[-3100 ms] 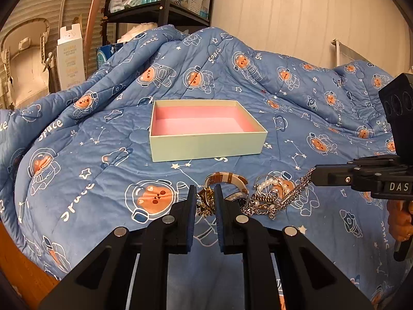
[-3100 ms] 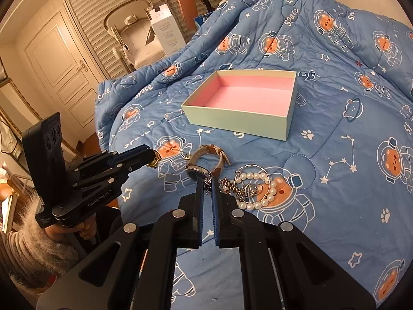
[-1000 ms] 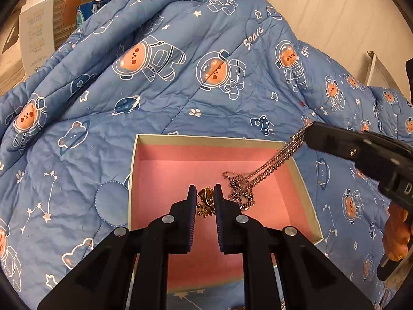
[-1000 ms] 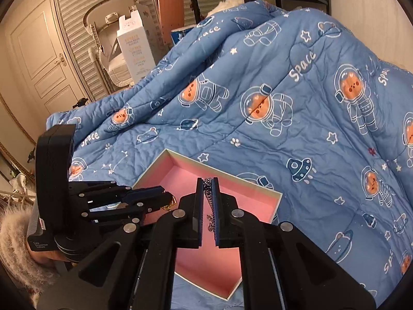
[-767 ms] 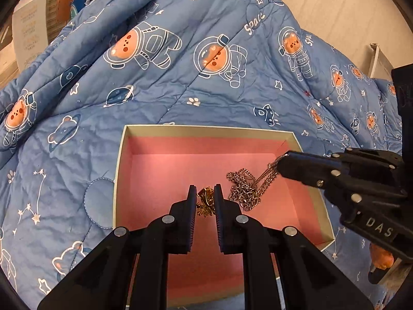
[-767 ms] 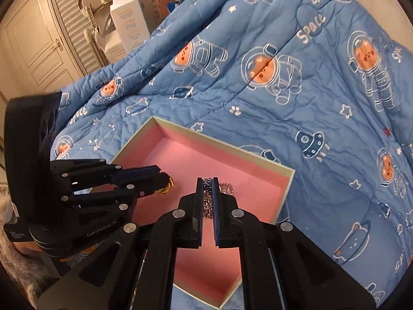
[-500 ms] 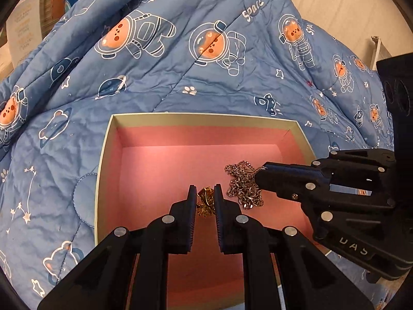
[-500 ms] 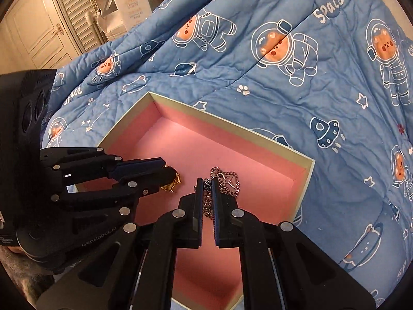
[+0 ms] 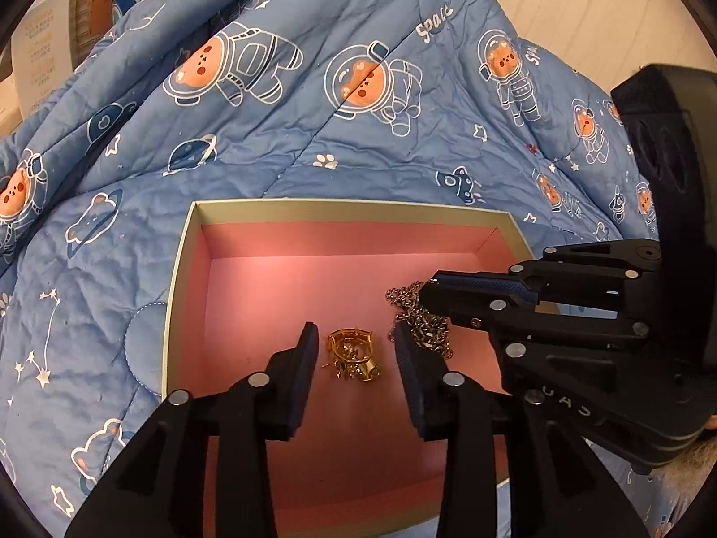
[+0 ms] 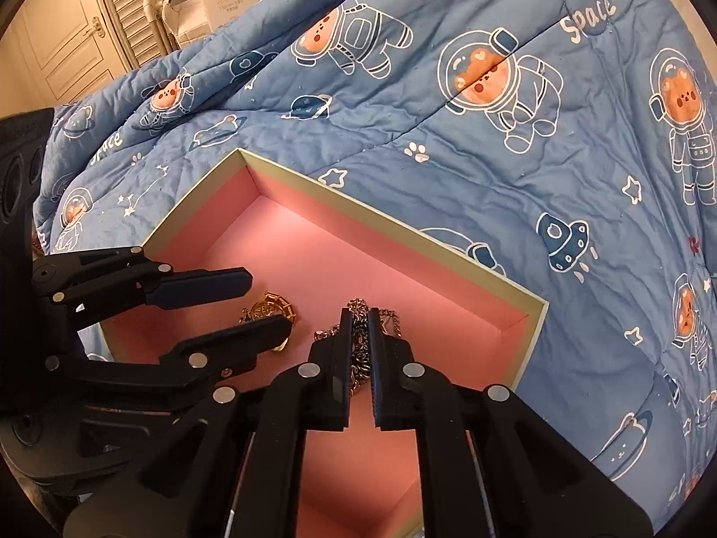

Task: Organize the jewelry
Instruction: 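Open both grippers to drop the charm and chain into the box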

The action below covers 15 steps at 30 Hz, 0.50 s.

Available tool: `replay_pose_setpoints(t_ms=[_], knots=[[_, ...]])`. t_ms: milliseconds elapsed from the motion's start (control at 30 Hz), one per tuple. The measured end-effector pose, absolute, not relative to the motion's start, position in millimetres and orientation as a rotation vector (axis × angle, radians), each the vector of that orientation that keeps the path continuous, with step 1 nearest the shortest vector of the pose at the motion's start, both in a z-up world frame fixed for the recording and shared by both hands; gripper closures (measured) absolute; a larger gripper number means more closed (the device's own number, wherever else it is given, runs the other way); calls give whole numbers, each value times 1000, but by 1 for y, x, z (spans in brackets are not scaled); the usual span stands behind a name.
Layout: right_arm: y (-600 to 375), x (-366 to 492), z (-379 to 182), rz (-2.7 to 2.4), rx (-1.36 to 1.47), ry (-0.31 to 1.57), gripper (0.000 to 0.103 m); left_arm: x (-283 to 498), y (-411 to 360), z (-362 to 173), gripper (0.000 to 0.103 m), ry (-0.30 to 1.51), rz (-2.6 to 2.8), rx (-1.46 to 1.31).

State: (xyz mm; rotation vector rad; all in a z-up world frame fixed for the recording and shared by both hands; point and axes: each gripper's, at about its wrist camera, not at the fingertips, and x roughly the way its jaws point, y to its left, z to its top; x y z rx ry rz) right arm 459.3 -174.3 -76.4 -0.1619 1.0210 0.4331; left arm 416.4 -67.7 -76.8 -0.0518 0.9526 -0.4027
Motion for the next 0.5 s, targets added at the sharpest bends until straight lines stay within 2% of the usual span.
replay_pose_setpoints(t_ms=[67, 133, 200, 267, 367, 500], knots=[[-176, 459, -75, 424, -174, 1018, 94, 413, -67, -71, 59, 930, -413, -55], [-178, 458, -72, 419, -184, 1003, 87, 409, -66, -67, 51, 911, -404, -46], [-182, 457, -68, 422, -161, 988, 63, 406, -61, -63, 47, 896, -402, -63], [-188, 457, -62, 421, -129, 963, 50, 404, -53, -58, 39, 882, -404, -100], [-194, 454, -51, 418, -96, 931, 49, 396, -41, -44, 31, 830, -398, -148], [-199, 437, -38, 417, -80, 880, 30, 380, -26, -26, 13, 769, -382, -195]])
